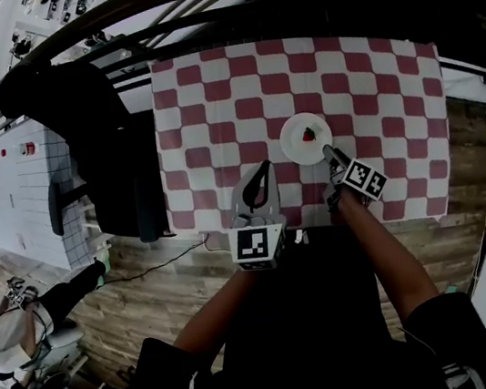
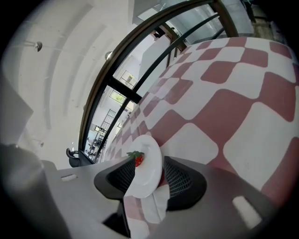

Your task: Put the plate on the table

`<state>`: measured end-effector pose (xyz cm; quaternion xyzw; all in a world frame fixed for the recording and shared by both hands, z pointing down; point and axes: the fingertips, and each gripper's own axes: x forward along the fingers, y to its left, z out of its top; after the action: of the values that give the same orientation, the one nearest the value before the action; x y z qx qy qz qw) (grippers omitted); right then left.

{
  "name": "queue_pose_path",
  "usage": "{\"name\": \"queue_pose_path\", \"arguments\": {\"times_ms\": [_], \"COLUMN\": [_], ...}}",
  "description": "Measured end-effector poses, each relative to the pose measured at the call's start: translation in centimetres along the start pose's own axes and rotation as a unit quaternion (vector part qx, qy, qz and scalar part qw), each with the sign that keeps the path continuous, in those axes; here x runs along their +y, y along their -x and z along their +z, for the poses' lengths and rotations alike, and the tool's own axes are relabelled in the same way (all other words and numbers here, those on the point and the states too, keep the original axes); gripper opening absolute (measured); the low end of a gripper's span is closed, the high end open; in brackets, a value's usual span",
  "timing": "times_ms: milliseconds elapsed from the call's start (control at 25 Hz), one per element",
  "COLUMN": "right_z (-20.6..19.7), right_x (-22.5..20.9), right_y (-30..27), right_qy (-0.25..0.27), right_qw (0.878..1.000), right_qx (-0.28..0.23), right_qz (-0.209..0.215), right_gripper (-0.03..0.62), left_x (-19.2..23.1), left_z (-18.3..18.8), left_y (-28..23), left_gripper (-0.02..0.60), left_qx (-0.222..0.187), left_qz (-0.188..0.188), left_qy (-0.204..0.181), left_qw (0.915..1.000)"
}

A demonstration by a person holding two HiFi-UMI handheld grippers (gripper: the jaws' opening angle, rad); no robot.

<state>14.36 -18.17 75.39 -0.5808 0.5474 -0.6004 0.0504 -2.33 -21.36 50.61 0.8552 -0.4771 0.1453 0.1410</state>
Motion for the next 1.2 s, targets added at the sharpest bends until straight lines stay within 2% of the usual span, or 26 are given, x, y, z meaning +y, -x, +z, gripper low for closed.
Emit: {"name": "queue_pose_path", "arguments": {"times_ms": [120,280,560,680,880,1000,1200], "right_z": [0.4,0.8,0.6,0.2,-0.6,-0.8,-1.9], "right_x": [0.8,2.5,8.3,11.0,15.5,17.4,20.4], "right_y": [0.8,2.1,5.4,7.0,10.0,12.0,15.0], "right_qy": [0.015,0.023,0.045,0.032,0.023,0.033,0.082], "right_qw": [1.0,0.999,0.995,0.992,0.986,0.984,0.977], "right_qx": [-0.007,-0.018,-0.035,-0.046,-0.066,-0.084,-0.091], "right_qz": [0.012,0.029,0.087,0.114,0.15,0.154,0.176], "right_gripper": [0.192,0.183,0.183,0.179,0.112,0.027,0.0], "left_x": [0.3,0.2,-0.3,-0.9,-1.7,-2.4,-3.4], "left_z": [-0.9,-0.2,-1.1,-1.0,-0.5,0.3,1.4], "left_y": [0.5,1.6,3.5,4.4,5.8,6.4,7.7], "left_gripper": [0.009,0.009,0.009,0.009,0.009,0.009,0.009], "left_qx": [0.009,0.007,0.002,-0.004,-0.017,-0.034,-0.049], "left_qz": [-0.001,-0.004,-0.032,-0.043,-0.046,-0.055,-0.061], "left_qy": [0.004,0.01,0.025,0.025,0.03,0.028,0.028], "left_qw": [1.0,0.9999,0.9992,0.9988,0.9983,0.9975,0.9965]}}
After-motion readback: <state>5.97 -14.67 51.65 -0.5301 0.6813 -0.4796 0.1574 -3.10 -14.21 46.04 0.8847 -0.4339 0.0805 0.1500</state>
